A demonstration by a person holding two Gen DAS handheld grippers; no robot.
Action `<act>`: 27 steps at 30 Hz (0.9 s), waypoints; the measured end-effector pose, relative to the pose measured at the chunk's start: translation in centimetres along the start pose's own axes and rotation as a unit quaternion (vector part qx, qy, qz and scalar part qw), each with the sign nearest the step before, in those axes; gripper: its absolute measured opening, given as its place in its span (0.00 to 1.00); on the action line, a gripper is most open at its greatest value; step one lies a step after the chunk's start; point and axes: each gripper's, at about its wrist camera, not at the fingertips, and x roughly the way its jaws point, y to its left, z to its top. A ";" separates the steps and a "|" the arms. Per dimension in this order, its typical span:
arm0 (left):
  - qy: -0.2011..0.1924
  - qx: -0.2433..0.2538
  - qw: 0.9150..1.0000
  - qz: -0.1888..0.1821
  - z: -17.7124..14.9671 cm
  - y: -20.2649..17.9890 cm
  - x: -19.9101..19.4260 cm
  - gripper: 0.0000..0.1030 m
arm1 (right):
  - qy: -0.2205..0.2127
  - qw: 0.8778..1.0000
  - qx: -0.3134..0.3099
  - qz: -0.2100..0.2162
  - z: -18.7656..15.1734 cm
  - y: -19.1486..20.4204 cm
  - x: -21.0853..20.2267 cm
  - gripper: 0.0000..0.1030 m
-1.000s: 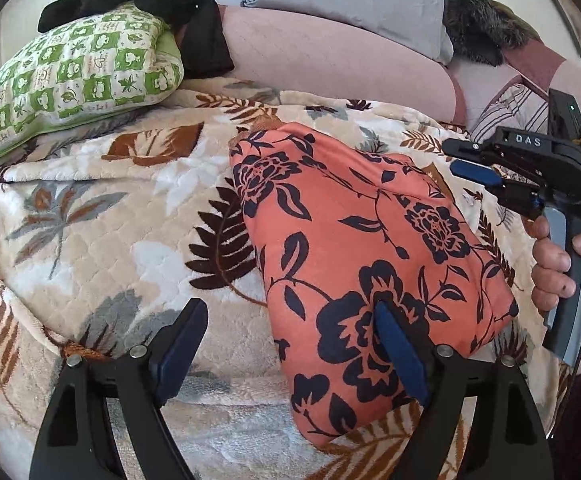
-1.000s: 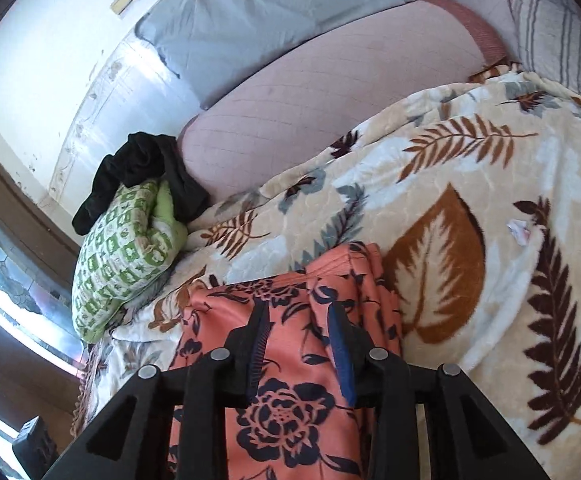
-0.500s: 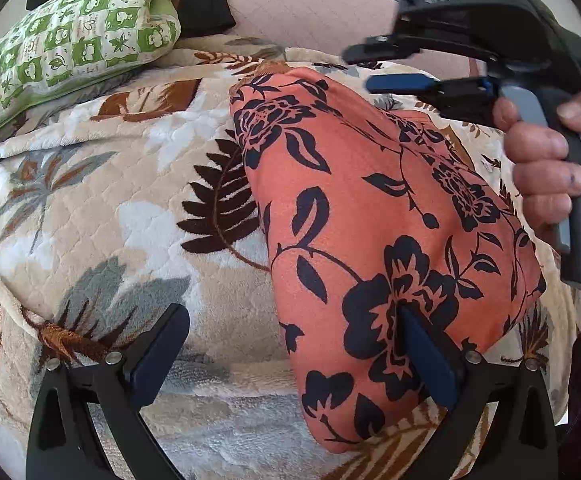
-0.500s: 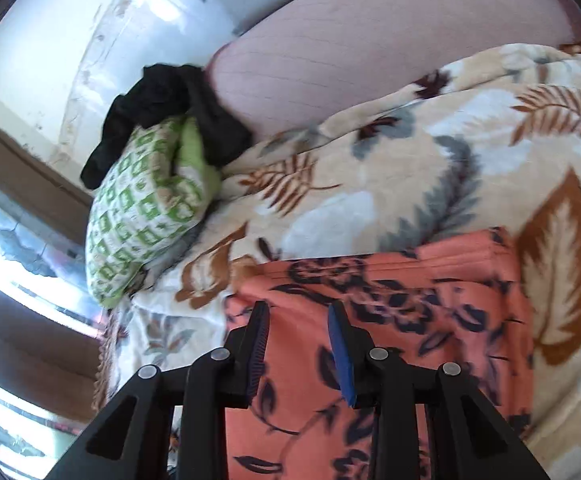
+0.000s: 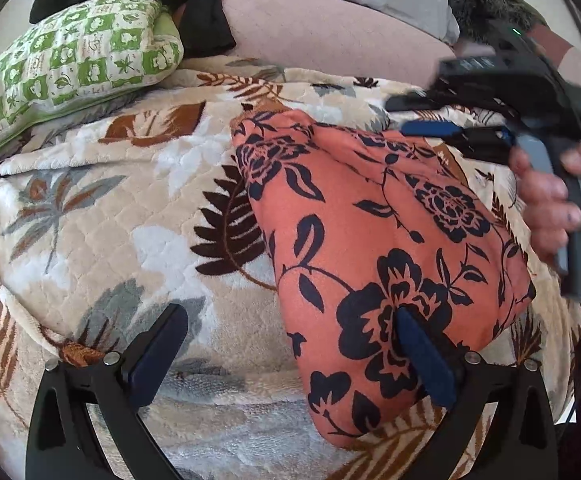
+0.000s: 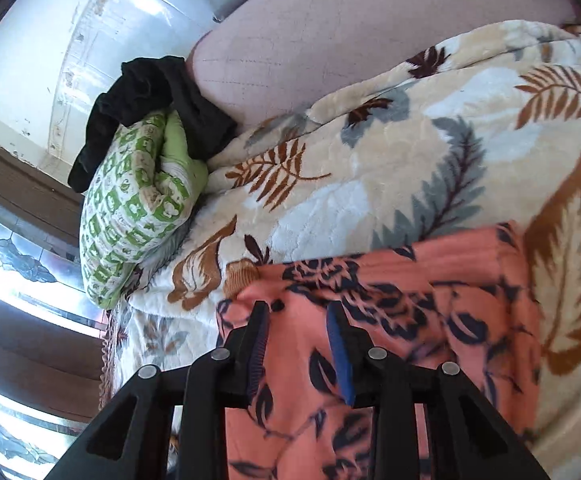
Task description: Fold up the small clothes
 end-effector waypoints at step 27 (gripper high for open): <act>-0.045 0.008 0.995 0.090 0.5 -0.7 -1.2 1.00 | -0.134 0.991 0.002 -0.015 -12.4 -4.8 -10.8 0.59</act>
